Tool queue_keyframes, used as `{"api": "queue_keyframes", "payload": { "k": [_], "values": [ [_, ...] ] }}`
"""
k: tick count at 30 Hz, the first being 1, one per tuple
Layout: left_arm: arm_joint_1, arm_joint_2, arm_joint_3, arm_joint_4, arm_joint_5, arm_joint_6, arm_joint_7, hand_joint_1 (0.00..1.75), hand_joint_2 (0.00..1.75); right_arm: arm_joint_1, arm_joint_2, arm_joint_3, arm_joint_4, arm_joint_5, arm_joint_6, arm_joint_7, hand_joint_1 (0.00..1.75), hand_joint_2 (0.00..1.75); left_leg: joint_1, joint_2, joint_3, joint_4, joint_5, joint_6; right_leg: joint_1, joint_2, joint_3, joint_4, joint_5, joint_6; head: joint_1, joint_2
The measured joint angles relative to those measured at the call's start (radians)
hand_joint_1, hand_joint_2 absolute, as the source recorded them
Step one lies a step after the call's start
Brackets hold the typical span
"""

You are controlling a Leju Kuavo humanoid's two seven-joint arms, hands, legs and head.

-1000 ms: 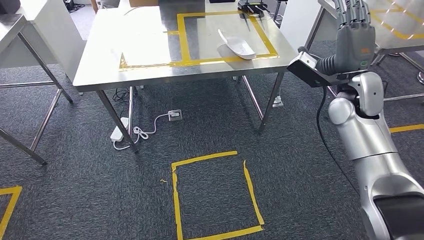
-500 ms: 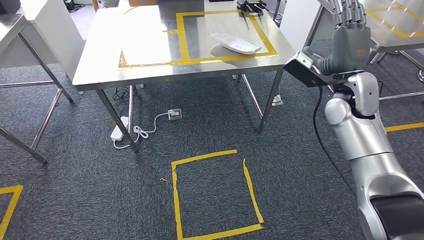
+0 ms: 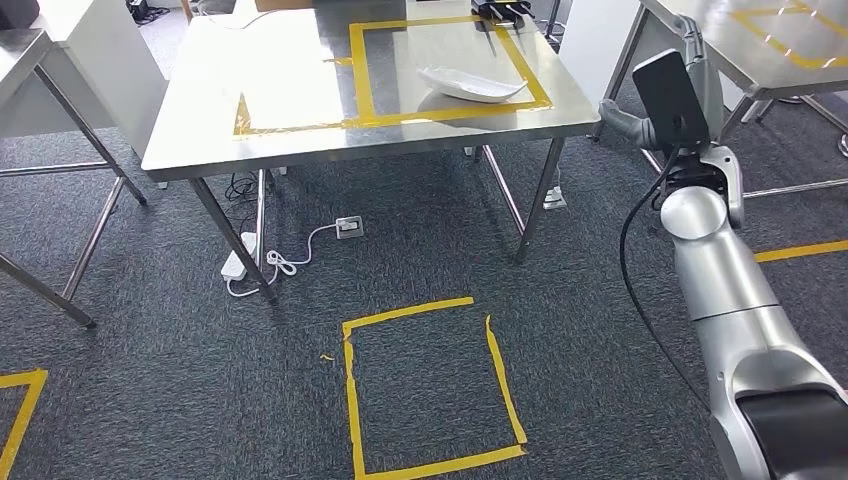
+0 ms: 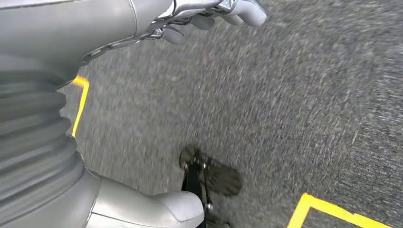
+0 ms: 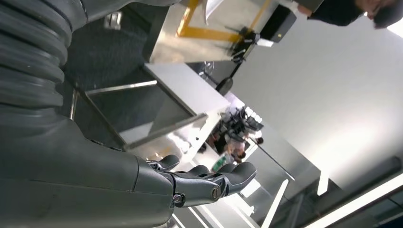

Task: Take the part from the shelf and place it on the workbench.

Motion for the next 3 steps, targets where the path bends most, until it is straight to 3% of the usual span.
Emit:
{"api": "queue_keyframes", "payload": {
  "k": [3],
  "values": [
    [-0.001,0.000,0.000,0.000,-0.040,0.015,-0.017,0.00,1.75,0.000,0.000,0.000,0.000,0.060,-0.012,-0.017,0.00,1.75,0.000,0.000,0.000,0.000,0.000,-0.001,0.000,0.000,0.000,0.000,0.000,0.000,0.000,0.000]
  ]
}}
